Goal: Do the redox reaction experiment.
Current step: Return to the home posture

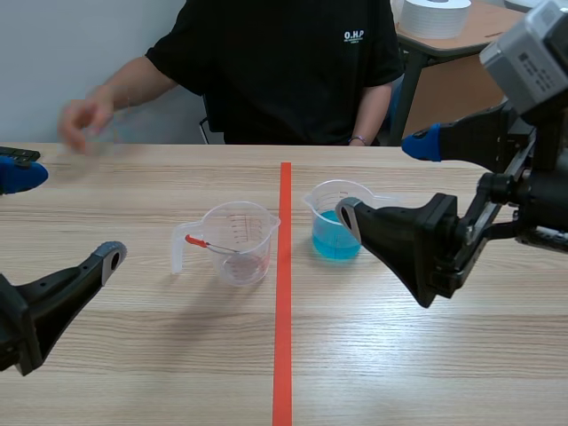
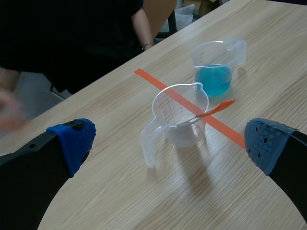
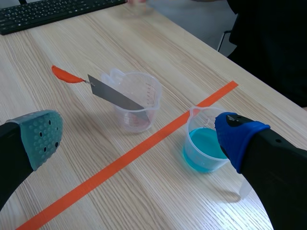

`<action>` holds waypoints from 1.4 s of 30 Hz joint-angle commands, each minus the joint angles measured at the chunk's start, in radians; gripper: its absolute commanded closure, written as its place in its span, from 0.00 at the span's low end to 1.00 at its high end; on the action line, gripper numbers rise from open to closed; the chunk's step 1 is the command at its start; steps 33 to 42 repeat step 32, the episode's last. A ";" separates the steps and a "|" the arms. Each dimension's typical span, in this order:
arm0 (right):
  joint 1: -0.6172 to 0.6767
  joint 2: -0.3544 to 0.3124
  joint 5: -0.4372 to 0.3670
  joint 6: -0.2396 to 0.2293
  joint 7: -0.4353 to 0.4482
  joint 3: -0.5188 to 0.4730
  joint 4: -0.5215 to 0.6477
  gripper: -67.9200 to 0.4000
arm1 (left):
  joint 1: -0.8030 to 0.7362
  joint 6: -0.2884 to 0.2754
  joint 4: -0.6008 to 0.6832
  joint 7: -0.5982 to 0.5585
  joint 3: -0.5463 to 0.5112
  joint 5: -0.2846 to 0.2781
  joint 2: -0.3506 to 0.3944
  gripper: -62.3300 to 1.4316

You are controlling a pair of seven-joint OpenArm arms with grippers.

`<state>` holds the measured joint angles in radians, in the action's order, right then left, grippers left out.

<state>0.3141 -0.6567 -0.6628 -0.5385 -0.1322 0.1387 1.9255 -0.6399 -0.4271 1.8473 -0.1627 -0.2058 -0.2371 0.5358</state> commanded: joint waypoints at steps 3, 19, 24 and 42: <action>-0.010 -0.013 -0.010 0.001 0.014 -0.003 0.009 0.00 | -0.008 0.015 0.003 -0.014 0.040 -0.013 0.036 0.00; -0.009 -0.013 0.035 0.000 -0.001 -0.003 0.009 0.00 | -0.008 0.032 0.001 -0.021 0.050 -0.012 0.029 0.00; -0.009 -0.013 0.050 0.000 -0.001 -0.003 0.009 0.00 | -0.008 0.032 0.000 -0.021 0.050 -0.012 0.027 0.00; -0.009 -0.013 0.050 0.000 -0.001 -0.003 0.009 0.00 | -0.008 0.032 0.000 -0.021 0.050 -0.012 0.027 0.00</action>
